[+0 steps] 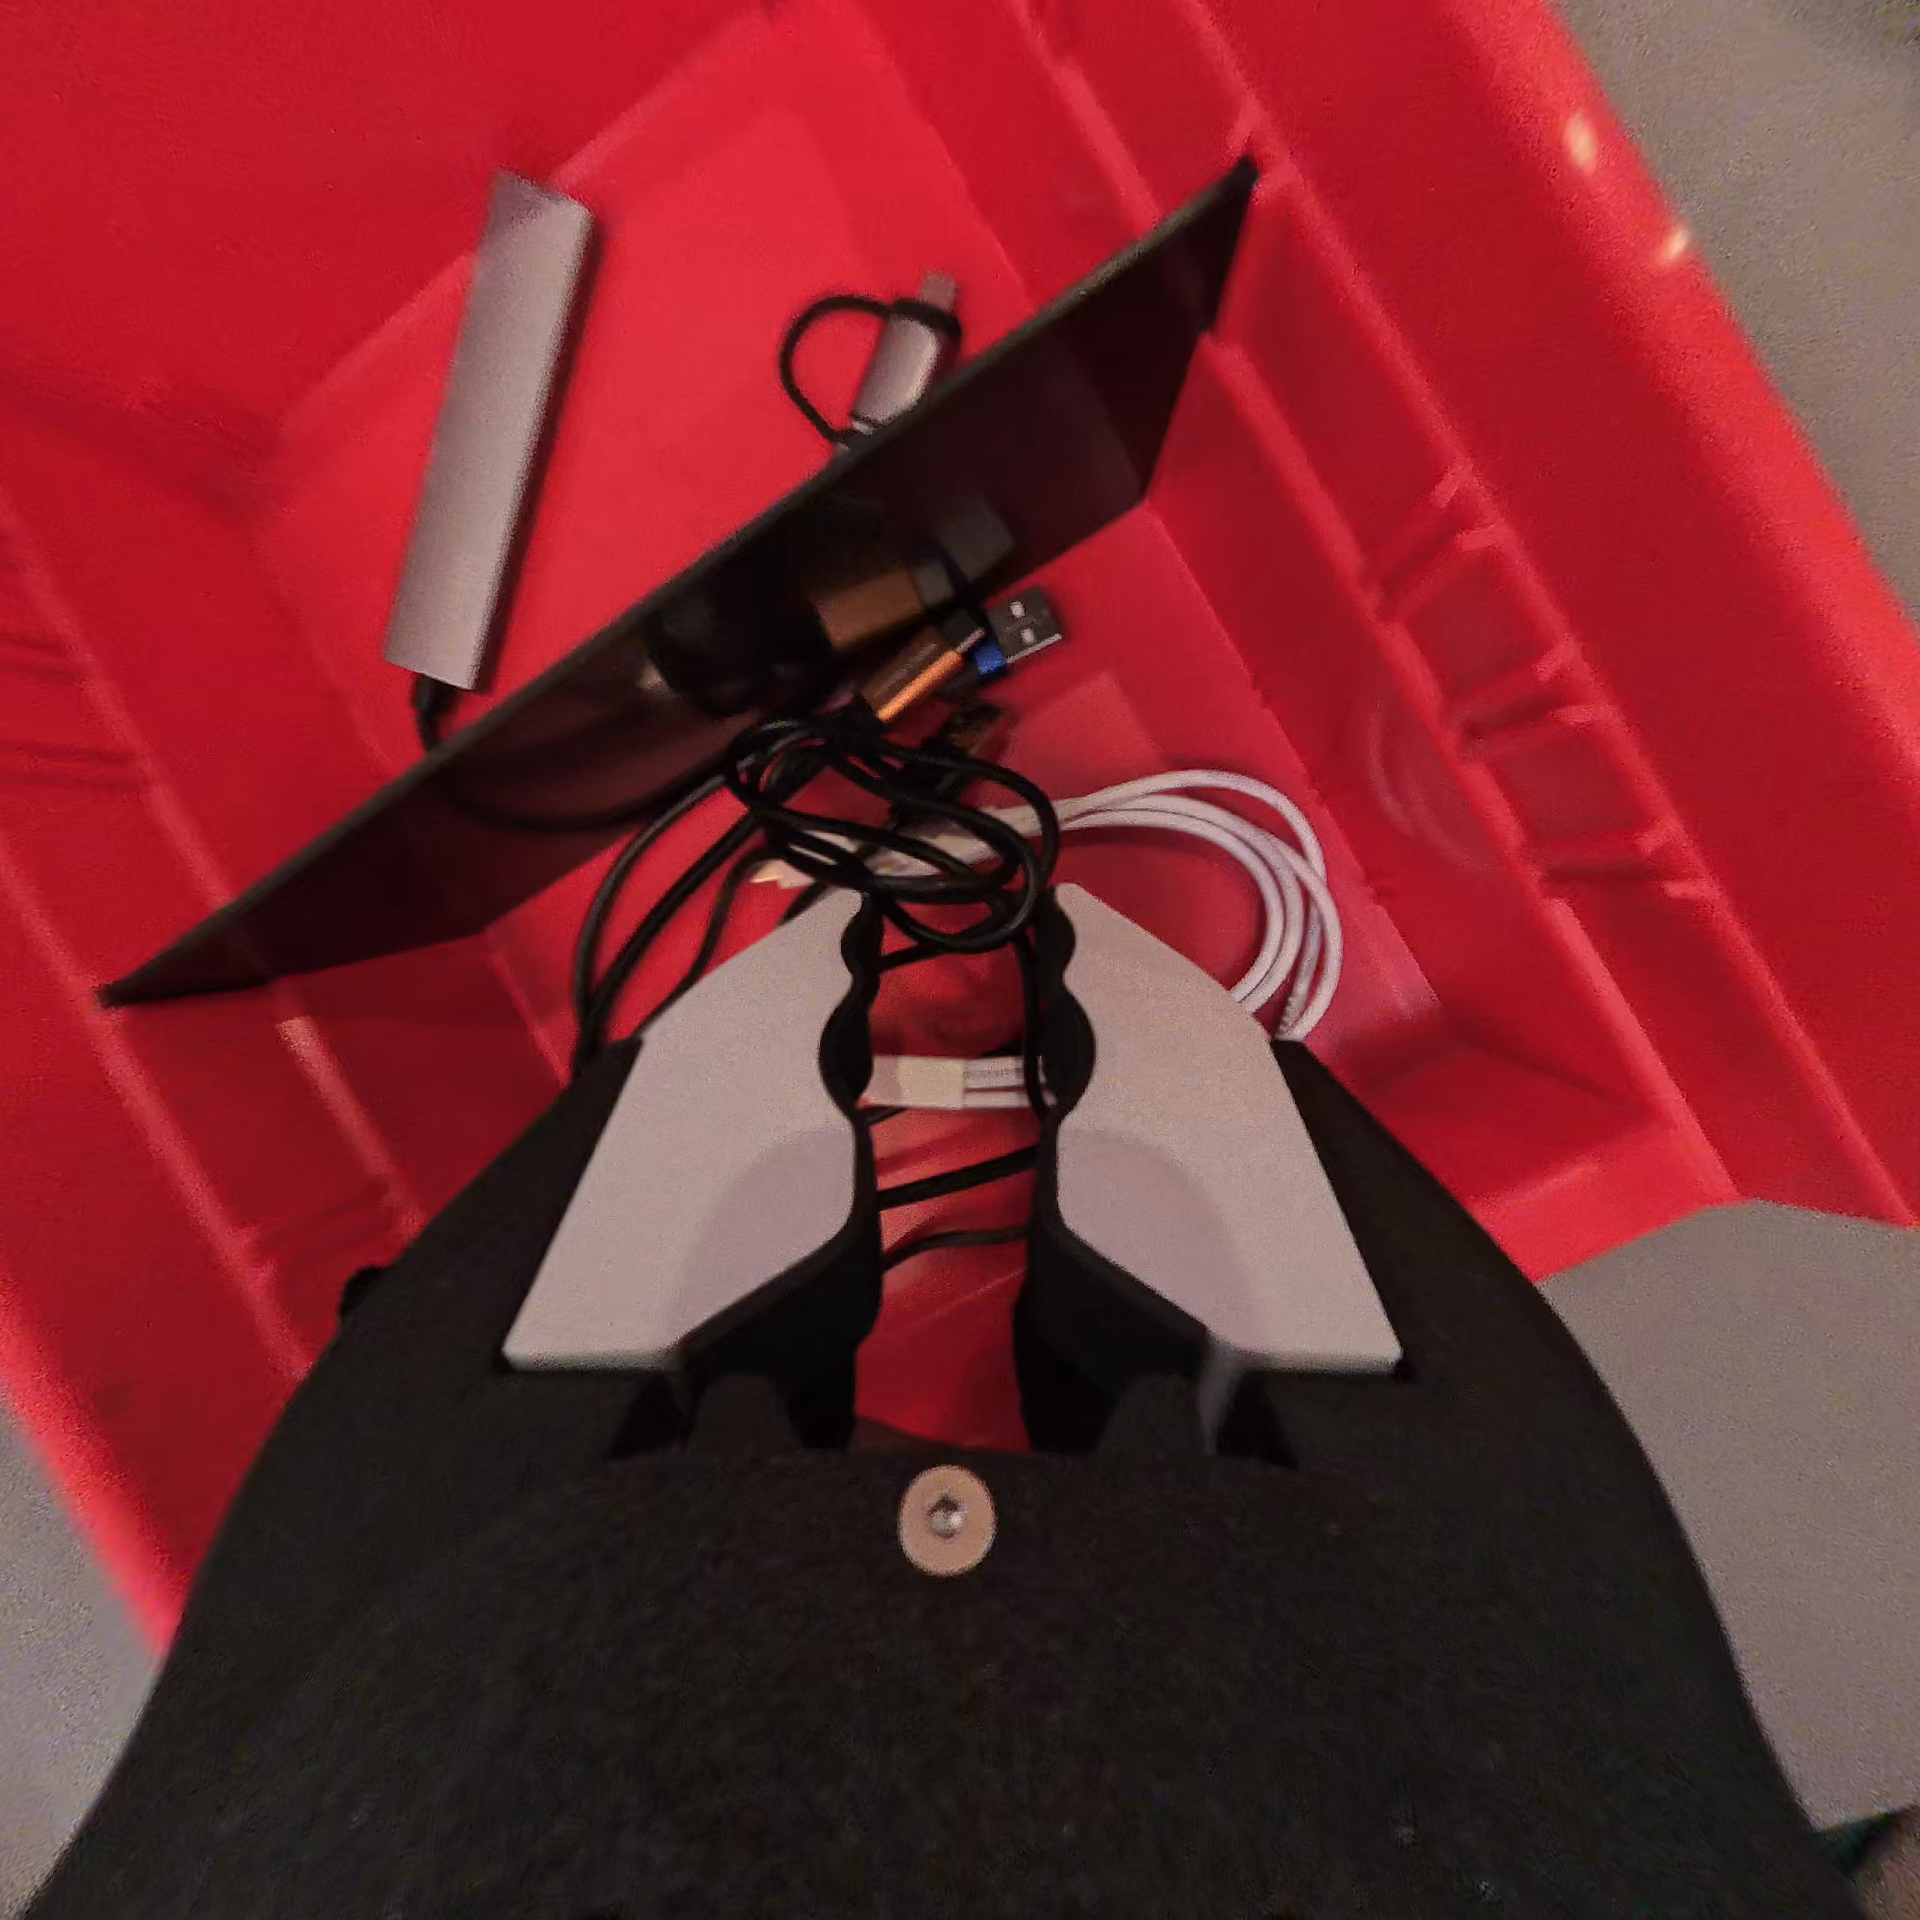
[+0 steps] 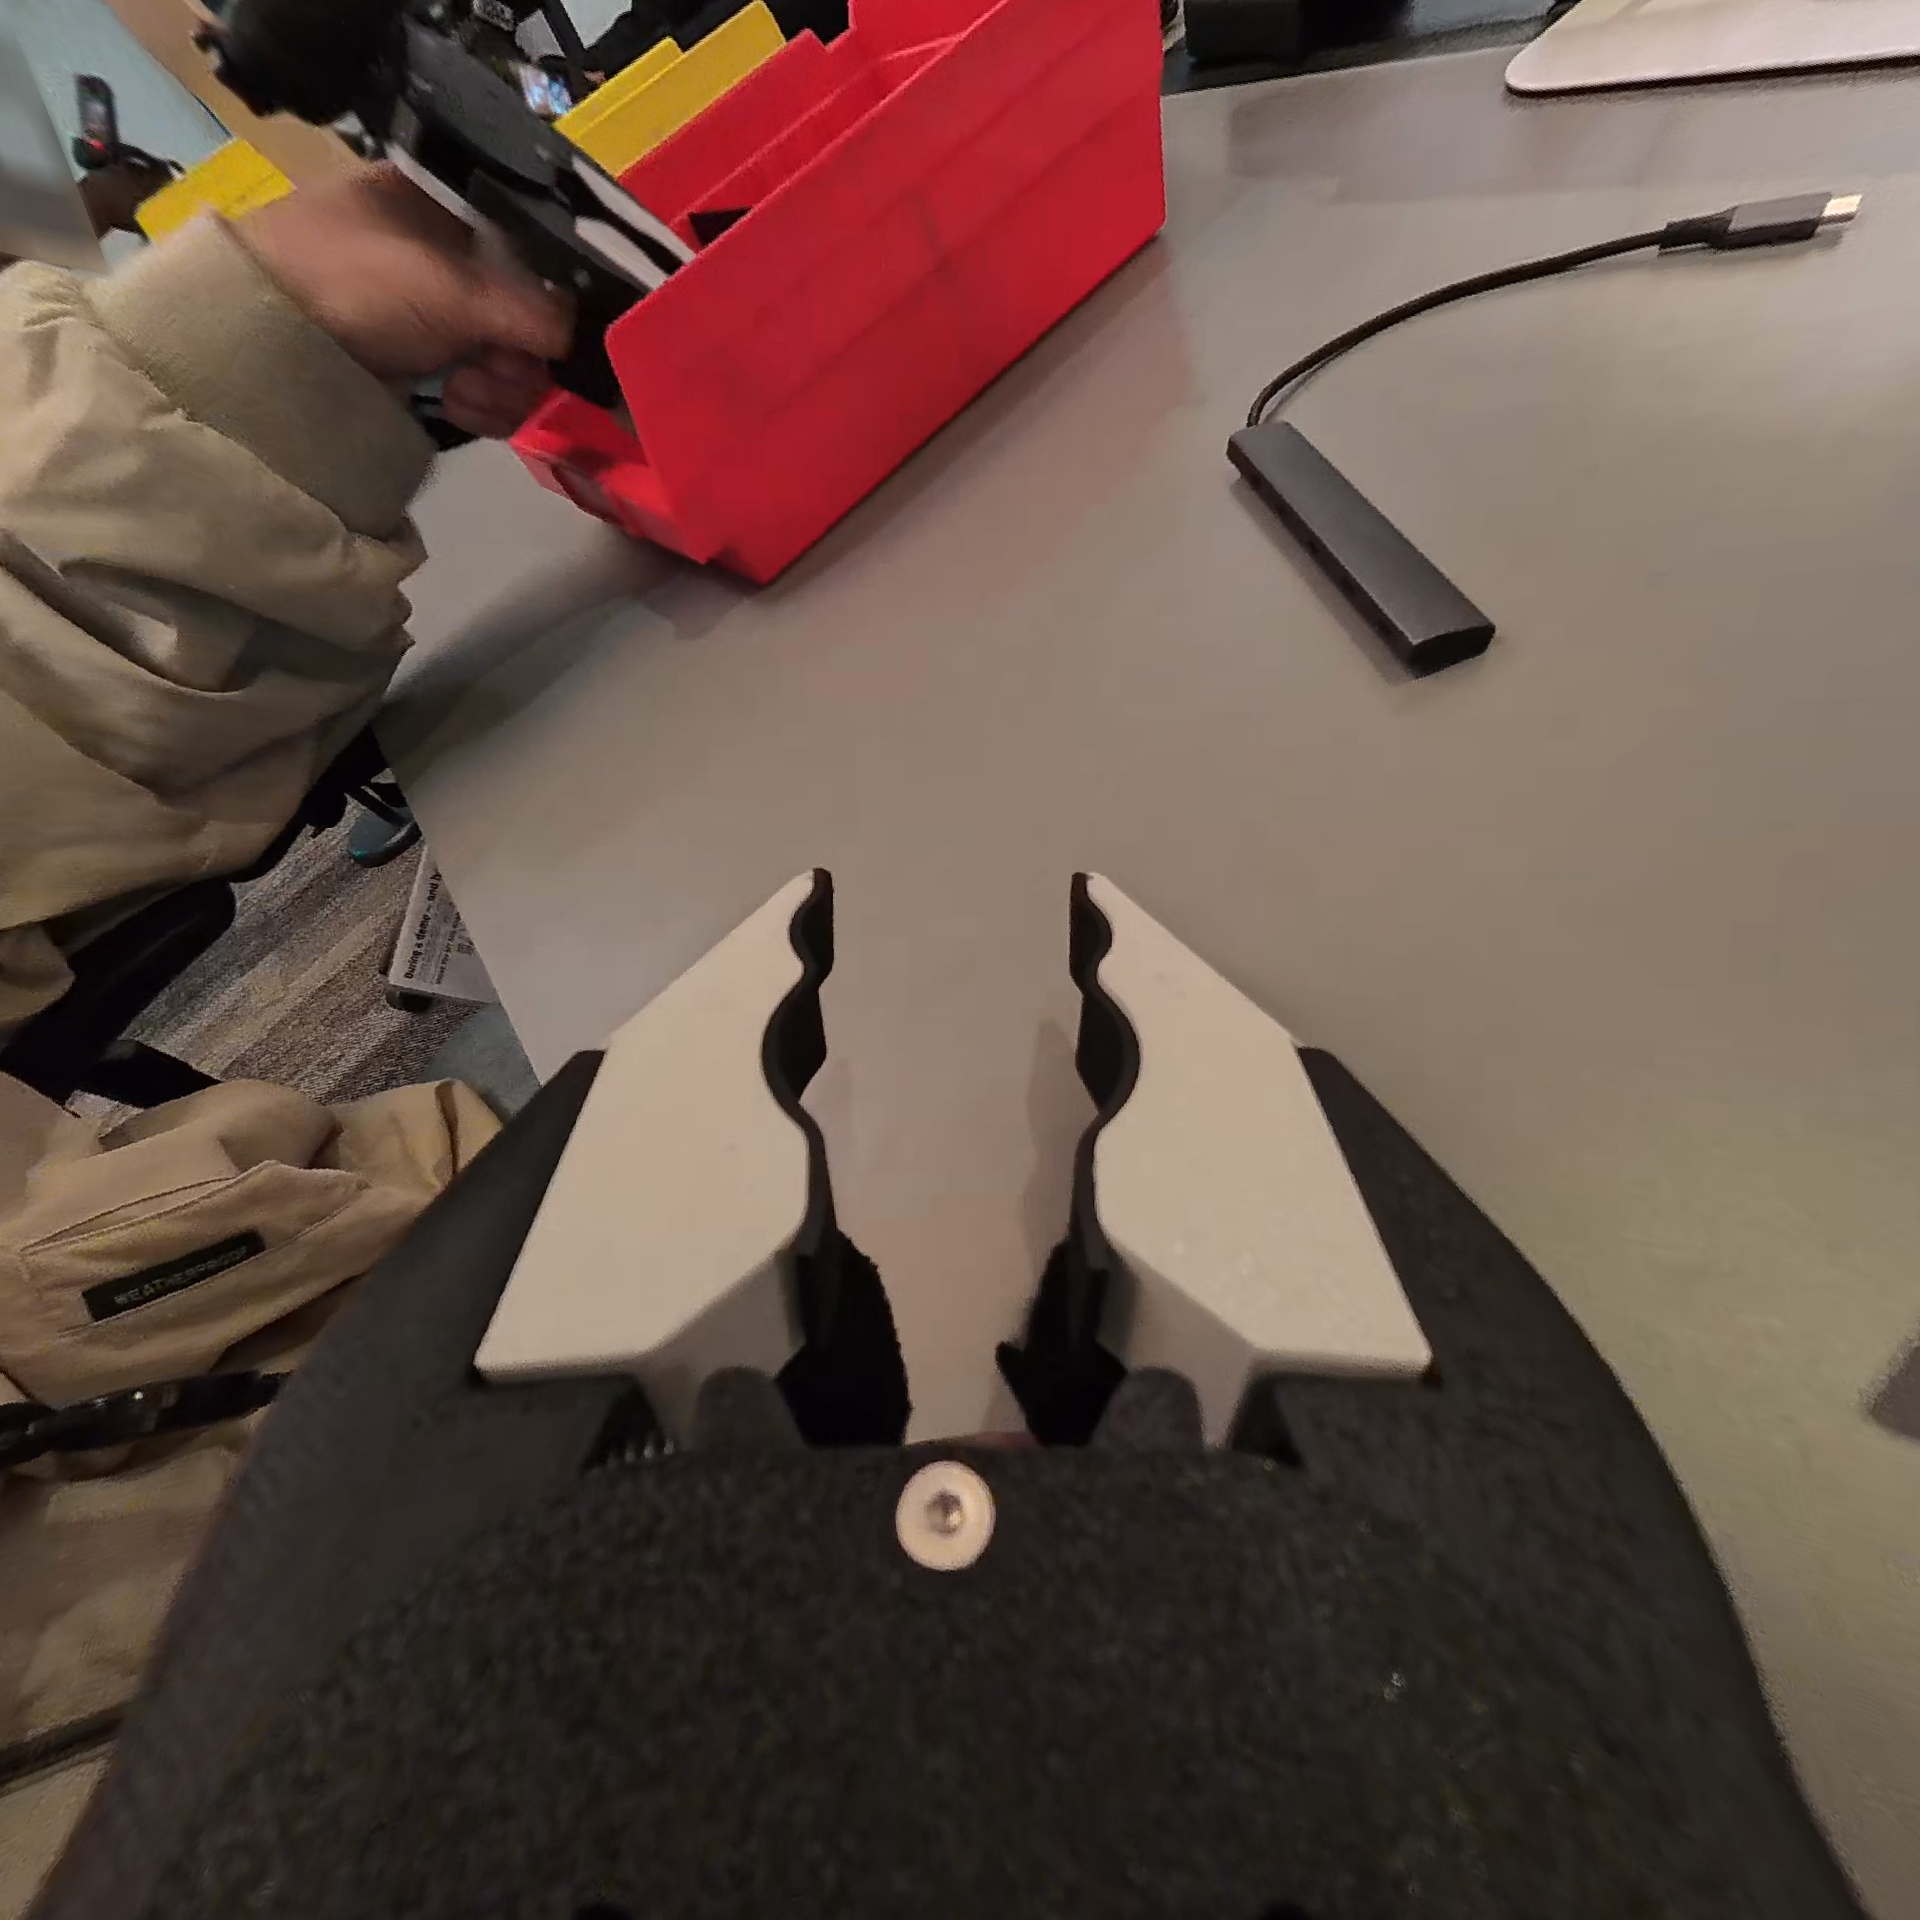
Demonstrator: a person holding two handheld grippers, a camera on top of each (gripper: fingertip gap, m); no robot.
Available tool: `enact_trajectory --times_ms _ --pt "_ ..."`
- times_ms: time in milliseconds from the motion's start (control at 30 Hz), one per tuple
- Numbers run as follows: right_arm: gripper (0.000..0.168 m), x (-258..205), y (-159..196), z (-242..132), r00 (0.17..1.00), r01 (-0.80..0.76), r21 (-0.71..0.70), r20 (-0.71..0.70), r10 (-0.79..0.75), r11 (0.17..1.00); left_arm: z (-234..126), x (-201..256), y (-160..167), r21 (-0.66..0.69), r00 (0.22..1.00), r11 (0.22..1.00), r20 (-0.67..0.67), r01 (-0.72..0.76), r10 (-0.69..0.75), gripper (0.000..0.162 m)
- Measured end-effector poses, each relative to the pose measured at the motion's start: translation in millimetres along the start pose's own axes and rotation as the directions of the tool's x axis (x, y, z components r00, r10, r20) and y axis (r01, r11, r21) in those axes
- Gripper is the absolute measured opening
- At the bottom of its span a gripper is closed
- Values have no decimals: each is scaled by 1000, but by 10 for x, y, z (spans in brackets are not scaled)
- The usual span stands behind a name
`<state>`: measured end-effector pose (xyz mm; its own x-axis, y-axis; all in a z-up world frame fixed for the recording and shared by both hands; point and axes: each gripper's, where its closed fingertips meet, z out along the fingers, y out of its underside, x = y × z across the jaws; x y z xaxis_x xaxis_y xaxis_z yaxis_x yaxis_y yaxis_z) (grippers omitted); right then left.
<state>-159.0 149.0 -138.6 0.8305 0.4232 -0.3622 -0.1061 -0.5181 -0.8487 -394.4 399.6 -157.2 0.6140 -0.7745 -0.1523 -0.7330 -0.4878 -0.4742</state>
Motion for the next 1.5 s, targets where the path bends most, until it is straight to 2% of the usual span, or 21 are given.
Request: enact_trajectory --times_ms 133,233,300,367,433,467,533,633,733,800,867,1067,1167,1267,1400,1500 --pt "44 -16 4 6 1000 2 -2 -2 -2 1000 -427 -158 -144 134 994 990 106 -45 31 23" --pt "43 -28 -11 2 1000 5 6 -6 -5 1000 -971 -106 -393 306 986 947 158 -98 51 21" --pt "42 -32 -31 -5 1000 5 16 -9 -5 1000 -1448 33 -622 454 975 875 208 -170 82 20" --pt "42 -30 -49 -14 1000 8 26 -15 -8 1000 -1924 288 -831 581 956 768 257 -269 140 20" --pt "42 -32 -77 -27 1000 12 41 -17 -11 999 -2262 764 -958 692 939 636 234 -343 252 19" --pt "42 -31 -91 -37 1000 13 48 -18 -12 999 -2319 1056 -968 726 929 592 186 -349 318 19" --pt "41 -15 -119 -63 1000 13 64 -26 -12 998 -2182 1704 -877 750 886 572 38 -331 461 19" --pt "41 18 -150 -103 999 -2 83 -32 5 997 -1670 2505 -578 739 783 544 -35 -399 621 19" --pt "41 54 -162 -135 999 -30 94 -32 34 995 -1011 3029 -142 633 730 623 -129 -460 671 19" --pt "41 66 -166 -149 999 -35 97 -34 39 995 -628 2991 45 497 720 625 0 -602 694 20" --pt "41 50 -150 -140 999 -31 90 -25 34 995 -475 2927 90 435 747 652 75 -621 661 20" --pt "41 -217 44 12 993 107 -19 50 -106 994 -543 3181 25 480 871 793 -107 -376 479 24" --pt "41 -257 120 52 986 163 -55 43 -161 985 -691 3282 -21 488 876 862 -347 -138 336 31" --pt "40 -220 140 65 988 152 -68 31 -150 986 -967 3224 -91 487 822 869 -527 83 217 40" --pt "39 -100 116 41 994 106 -62 -8 -107 992 -1223 2383 -139 599 909 775 -409 204 77 44" --pt "39 -48 88 30 998 65 -48 -14 -66 997 -970 1639 184 548 960 804 -262 233 -99 44"
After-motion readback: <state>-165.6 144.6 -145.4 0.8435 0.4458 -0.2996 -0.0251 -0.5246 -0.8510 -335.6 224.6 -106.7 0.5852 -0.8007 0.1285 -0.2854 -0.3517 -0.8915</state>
